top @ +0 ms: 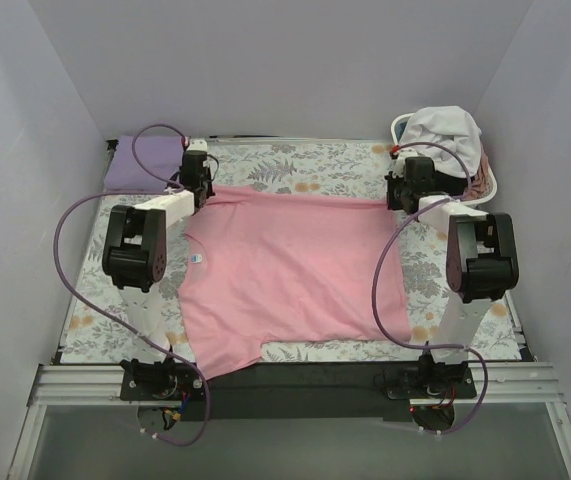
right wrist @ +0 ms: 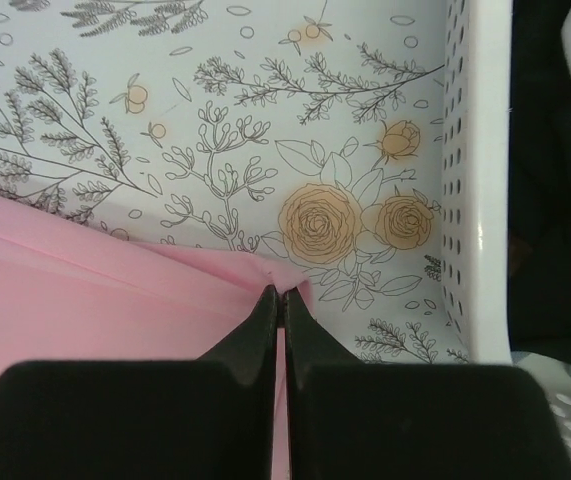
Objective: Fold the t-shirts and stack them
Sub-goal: Flatten the tshirt out, then fold the tshirt
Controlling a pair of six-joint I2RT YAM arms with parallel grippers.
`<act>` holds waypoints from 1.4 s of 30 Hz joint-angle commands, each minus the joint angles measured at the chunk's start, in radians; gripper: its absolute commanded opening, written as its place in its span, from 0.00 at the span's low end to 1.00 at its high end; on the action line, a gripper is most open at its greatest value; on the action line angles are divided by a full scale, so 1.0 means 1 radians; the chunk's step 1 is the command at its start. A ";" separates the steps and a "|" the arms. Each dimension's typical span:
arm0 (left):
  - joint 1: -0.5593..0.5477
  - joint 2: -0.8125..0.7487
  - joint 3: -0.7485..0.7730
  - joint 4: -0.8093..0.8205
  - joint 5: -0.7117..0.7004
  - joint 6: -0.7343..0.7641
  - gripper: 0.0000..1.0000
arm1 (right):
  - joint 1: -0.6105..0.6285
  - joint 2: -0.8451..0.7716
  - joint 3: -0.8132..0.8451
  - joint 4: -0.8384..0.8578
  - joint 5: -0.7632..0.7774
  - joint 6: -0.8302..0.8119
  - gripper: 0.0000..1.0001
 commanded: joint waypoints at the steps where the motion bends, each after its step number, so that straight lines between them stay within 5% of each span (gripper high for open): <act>1: 0.010 -0.187 -0.048 0.013 -0.037 -0.025 0.00 | -0.010 -0.116 -0.031 0.046 0.004 0.016 0.01; 18: 0.010 -0.559 -0.326 -0.209 -0.008 -0.166 0.00 | -0.013 -0.377 -0.337 -0.019 0.090 0.118 0.01; 42: 0.010 -0.588 -0.470 -0.401 0.111 -0.313 0.00 | -0.013 -0.375 -0.430 -0.088 0.127 0.210 0.01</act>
